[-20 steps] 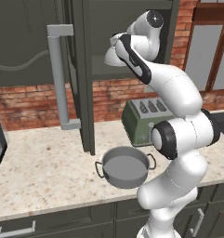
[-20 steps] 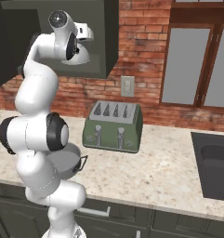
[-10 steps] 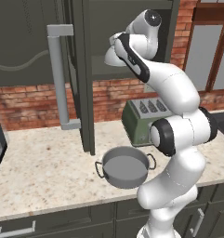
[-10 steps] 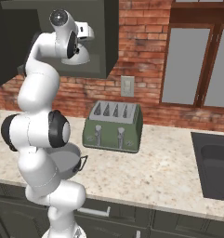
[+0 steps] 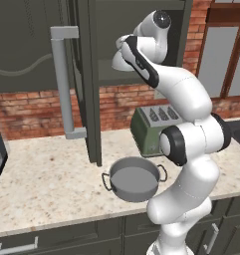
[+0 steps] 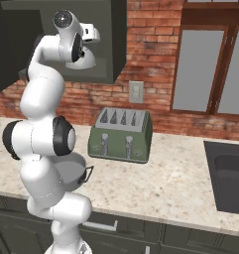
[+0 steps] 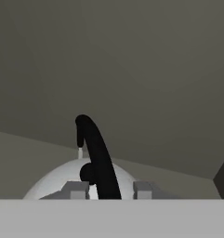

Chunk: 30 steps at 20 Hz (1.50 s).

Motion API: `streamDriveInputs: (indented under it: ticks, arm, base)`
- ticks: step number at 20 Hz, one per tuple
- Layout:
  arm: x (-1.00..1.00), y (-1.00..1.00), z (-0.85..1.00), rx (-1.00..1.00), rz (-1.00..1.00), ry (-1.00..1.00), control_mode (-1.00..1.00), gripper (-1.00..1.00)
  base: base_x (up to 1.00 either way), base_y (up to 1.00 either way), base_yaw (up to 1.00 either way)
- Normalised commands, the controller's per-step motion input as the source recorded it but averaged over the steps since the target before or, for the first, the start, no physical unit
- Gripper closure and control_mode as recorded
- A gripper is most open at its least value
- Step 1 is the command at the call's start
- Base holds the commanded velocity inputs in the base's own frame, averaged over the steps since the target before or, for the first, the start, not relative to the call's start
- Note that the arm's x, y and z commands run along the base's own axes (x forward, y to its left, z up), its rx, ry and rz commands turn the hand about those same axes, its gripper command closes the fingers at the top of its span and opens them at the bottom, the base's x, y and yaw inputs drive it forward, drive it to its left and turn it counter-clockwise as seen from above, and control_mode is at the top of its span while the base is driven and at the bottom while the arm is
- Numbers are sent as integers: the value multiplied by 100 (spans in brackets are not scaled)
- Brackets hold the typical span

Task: Pick the kettle from the cabinet and place it on a stove burner. Then pick the pot from the counter and place it on another stove burner. Finally, turn both burners on.

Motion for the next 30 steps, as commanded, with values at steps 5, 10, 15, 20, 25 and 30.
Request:
streamDriveInputs:
  ticks: [5,10,15,20,25,30]
  arm:
    - [1,0,0,0,0,0,-100,100]
    - [0,0,0,0,0,0,-100,100]
    - [0,0,0,0,0,0,-100,100]
    - [0,0,0,0,0,0,-100,100]
    - [0,0,0,0,0,0,-100,100]
    - [0,0,0,0,0,0,-100,100]
  base:
    - [0,0,0]
    - [0,0,0]
    - [0,0,0]
    - [0,0,0]
    - [0,0,0]
    - [0,0,0]
